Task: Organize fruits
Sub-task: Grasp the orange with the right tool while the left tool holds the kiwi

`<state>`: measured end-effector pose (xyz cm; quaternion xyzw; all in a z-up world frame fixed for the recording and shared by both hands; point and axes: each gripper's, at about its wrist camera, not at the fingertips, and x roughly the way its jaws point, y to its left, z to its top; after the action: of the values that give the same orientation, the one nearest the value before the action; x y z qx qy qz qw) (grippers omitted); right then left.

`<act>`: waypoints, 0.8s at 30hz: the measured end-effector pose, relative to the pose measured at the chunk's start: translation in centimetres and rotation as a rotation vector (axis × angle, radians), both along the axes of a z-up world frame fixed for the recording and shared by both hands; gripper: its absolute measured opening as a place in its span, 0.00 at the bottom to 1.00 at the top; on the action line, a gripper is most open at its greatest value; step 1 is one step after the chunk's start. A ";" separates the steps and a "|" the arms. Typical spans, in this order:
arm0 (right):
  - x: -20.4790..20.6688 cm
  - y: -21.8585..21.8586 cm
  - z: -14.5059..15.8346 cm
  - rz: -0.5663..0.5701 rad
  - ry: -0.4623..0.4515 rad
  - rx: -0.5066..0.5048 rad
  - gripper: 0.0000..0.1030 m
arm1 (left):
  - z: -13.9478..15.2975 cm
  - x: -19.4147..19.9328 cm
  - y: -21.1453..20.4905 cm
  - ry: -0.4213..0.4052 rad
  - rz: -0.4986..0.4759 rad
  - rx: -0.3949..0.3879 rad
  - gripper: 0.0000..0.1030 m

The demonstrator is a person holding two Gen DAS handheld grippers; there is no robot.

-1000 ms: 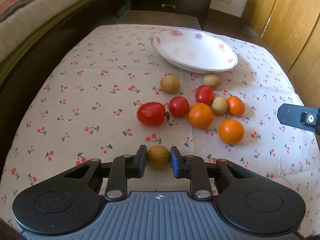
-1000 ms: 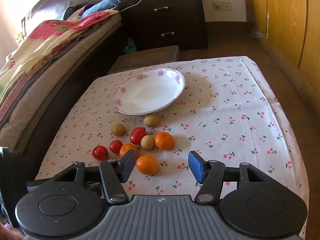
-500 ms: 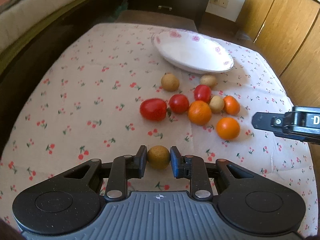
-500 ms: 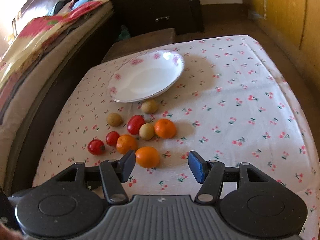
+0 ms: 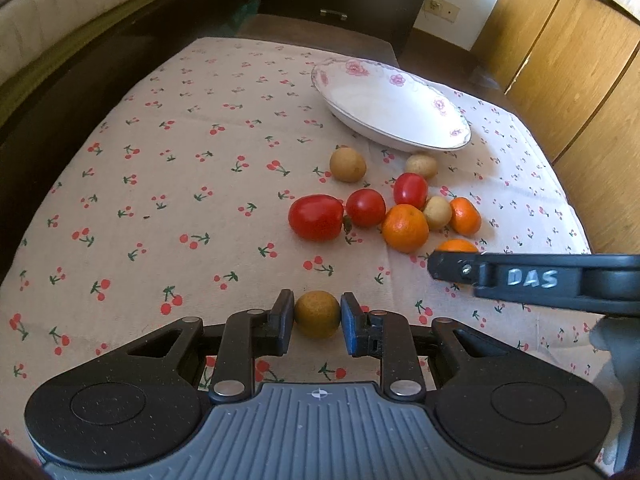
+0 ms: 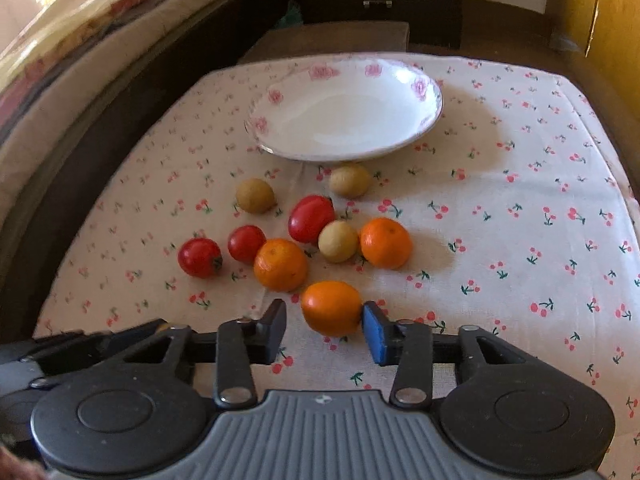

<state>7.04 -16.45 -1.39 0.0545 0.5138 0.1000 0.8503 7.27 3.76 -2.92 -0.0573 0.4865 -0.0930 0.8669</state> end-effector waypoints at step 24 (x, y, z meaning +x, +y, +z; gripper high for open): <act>-1.2 -1.4 2.9 0.000 -0.079 0.058 0.32 | 2.4 0.4 -0.5 -0.036 0.016 -0.048 0.32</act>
<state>5.87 -17.81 1.51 0.0751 0.4766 0.1169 0.8680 7.71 3.25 -0.49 -0.0806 0.4680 -0.0986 0.8745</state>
